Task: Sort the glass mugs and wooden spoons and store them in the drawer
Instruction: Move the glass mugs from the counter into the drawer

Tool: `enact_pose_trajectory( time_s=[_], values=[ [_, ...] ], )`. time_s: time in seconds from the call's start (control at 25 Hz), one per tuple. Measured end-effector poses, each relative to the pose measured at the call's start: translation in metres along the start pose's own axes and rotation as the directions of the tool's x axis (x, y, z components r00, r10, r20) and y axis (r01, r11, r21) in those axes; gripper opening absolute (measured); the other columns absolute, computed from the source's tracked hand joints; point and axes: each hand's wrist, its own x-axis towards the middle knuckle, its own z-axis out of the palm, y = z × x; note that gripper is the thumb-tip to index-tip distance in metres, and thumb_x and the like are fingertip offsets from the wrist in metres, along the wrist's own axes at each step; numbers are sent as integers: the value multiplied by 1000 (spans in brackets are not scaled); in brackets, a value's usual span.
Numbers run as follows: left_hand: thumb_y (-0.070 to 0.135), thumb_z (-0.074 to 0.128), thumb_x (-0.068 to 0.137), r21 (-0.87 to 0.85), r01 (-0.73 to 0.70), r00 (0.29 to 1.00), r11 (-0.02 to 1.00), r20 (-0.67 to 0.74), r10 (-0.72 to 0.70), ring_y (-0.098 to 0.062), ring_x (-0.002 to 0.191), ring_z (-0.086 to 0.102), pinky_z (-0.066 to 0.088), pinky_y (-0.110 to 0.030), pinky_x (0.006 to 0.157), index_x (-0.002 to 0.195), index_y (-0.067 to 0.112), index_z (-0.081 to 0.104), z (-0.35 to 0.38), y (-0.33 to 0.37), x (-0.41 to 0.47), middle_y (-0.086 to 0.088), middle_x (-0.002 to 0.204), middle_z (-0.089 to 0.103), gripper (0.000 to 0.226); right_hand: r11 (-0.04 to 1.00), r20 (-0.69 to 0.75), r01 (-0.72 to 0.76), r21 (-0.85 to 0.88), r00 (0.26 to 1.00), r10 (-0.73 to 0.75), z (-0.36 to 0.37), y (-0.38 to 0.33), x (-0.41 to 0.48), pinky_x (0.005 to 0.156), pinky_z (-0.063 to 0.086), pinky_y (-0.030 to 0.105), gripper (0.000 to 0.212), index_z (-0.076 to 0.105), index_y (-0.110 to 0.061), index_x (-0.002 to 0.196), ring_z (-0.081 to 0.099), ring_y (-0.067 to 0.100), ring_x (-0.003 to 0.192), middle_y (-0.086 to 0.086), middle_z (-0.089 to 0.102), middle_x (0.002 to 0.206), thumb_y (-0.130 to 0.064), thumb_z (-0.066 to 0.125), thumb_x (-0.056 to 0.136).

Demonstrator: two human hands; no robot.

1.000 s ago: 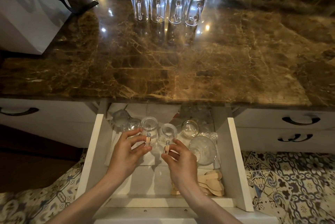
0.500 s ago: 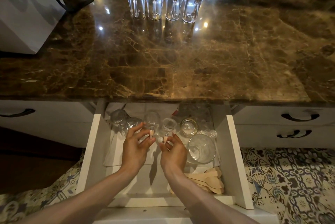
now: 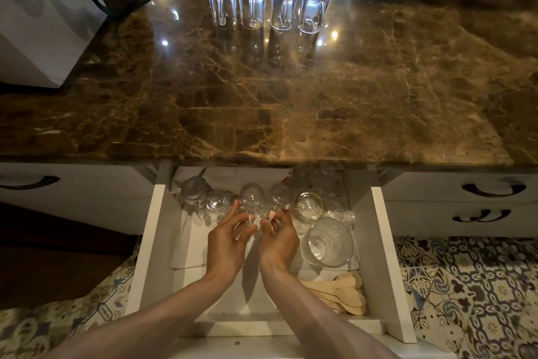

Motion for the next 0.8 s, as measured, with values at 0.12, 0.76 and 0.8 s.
enact_pose_trajectory(
  time_s=[0.12,0.76,0.8],
  values=[
    [7,68,83,41,32,999,999,-28,-30,-2,112,47,38,4,73,104,8,69,1,-2,0,-7,144,44,21,1000,3,10,-1,1000,-10,3,-5,4,79,48,29,20,58,-20,85,65,19,88,6,70,93,0,60,86],
    [-2,66,80,-16,104,995,994,3,-104,-10,85,62,43,-2,67,85,14,67,13,0,8,5,87,68,17,997,-84,-63,-38,995,60,14,-3,10,64,30,11,16,60,-22,92,53,10,82,0,68,99,-7,54,90],
    [-1,68,80,-8,112,994,994,7,-112,-11,86,63,44,-3,67,87,13,68,12,-1,8,3,89,68,16,997,-74,-72,-28,995,70,13,-2,9,62,29,10,15,61,-21,91,55,10,82,0,68,99,-7,55,90]
  ],
)
